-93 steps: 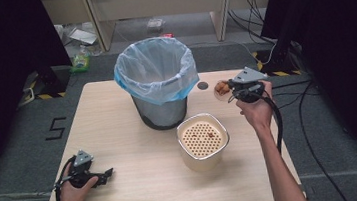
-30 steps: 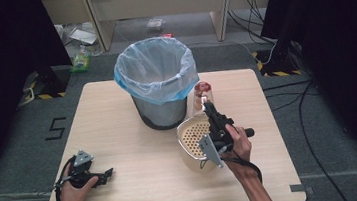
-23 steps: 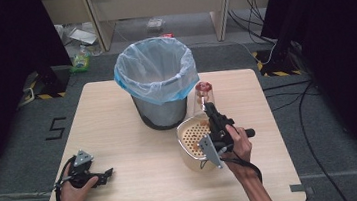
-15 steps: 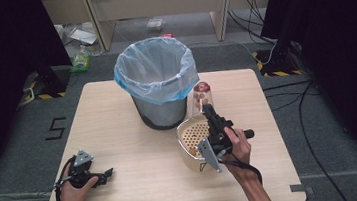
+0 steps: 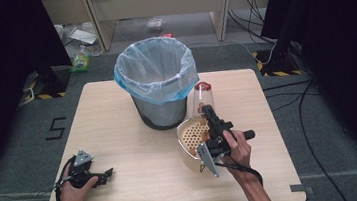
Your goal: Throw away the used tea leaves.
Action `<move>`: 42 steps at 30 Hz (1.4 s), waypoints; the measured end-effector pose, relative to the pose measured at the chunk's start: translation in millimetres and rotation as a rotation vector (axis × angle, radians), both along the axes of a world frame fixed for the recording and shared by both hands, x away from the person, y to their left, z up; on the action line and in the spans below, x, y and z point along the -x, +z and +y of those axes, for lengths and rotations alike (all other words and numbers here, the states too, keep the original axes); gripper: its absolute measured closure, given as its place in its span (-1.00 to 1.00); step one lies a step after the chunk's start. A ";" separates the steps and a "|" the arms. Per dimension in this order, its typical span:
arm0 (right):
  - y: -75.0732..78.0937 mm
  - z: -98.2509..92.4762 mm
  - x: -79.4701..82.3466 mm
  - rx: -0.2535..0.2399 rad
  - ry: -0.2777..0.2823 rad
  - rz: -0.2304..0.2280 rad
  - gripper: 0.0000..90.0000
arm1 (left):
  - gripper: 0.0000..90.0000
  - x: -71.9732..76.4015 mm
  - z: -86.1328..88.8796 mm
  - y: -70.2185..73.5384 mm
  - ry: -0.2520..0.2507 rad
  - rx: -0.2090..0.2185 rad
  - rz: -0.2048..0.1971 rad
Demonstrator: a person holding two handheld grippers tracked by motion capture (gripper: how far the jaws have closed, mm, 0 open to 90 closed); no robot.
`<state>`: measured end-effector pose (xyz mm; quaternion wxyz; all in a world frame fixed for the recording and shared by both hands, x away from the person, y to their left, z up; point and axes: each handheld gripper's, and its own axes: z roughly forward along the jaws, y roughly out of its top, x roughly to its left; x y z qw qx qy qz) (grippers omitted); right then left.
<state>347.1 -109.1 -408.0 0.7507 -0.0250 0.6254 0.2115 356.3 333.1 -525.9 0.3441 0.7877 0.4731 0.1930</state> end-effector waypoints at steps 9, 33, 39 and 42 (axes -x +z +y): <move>2.3 -1.0 -1.4 0.034 -0.011 -0.026 0.95 | -1.00 0.1 -0.2 -0.1 0.002 0.001 -0.001; 48.9 -32.6 -36.3 -0.491 -0.008 0.446 0.95 | -1.00 0.2 -0.1 0.0 0.002 0.000 0.000; 58.6 -48.3 -51.2 -0.652 0.016 0.560 0.95 | -1.00 0.1 -0.1 0.0 0.002 0.001 0.001; 63.3 -56.8 -57.0 -0.729 0.039 0.600 0.95 | -1.00 0.1 -0.1 0.1 0.002 0.001 0.001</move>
